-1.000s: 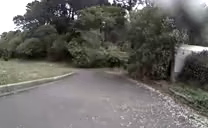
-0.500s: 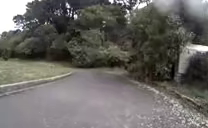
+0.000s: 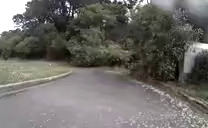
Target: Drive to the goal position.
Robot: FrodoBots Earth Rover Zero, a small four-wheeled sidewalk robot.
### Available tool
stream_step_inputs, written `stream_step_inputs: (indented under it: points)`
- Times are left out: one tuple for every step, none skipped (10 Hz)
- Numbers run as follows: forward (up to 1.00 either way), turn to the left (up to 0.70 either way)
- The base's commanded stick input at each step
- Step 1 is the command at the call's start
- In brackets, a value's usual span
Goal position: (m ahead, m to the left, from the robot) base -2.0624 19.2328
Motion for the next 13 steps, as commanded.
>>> stream_step_inputs:
  points:
    - [0.5, 0.0]
    - [0.5, 0.0]
    - [0.5, 0.0]
    - [0.5, 0.0]
    - [0.5, 0.0]
    - [0.5, 0.0]
    - [0.5, 0.0]
    - [0.5, 0.0]
    - [0.5, 0.0]
    - [0.5, 0.0]
    - [0.5, 0.0]
    - [0.5, 0.0]
    - [0.5, 0.0]
